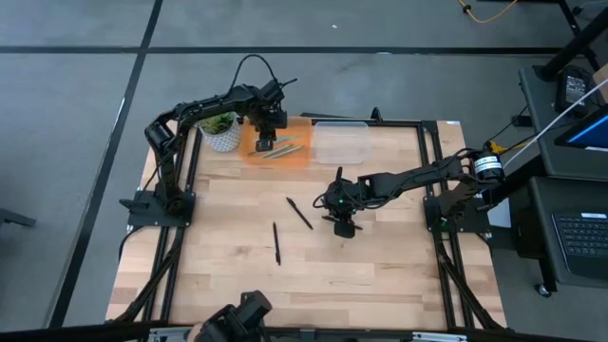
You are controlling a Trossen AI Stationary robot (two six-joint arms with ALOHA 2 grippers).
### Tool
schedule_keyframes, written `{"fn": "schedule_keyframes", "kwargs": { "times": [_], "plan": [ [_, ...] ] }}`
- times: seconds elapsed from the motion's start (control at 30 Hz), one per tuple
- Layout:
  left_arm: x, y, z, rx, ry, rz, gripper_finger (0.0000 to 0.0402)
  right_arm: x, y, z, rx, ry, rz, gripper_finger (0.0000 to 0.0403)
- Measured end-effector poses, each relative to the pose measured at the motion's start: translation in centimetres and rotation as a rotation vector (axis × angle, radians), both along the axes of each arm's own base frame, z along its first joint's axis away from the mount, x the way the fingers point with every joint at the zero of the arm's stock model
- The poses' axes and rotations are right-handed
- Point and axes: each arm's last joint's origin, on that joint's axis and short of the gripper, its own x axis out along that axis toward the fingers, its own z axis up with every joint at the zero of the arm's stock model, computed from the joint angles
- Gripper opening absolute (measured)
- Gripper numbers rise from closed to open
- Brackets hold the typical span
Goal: Sort pens & pencils
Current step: Put the light blue pencil into the orange bin
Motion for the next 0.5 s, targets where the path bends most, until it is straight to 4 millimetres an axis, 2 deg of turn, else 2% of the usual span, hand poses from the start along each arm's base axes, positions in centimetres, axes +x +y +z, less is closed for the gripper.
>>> {"fn": "schedule_keyframes", "kwargs": {
  "times": [0.5],
  "plan": [
    [-1.6,-0.4,-3.2,-0.002,0.101,0.034,0.0018,0.2,0.0,0.1,-0.001,-0.028,0.002,0.0030]
  ]
}}
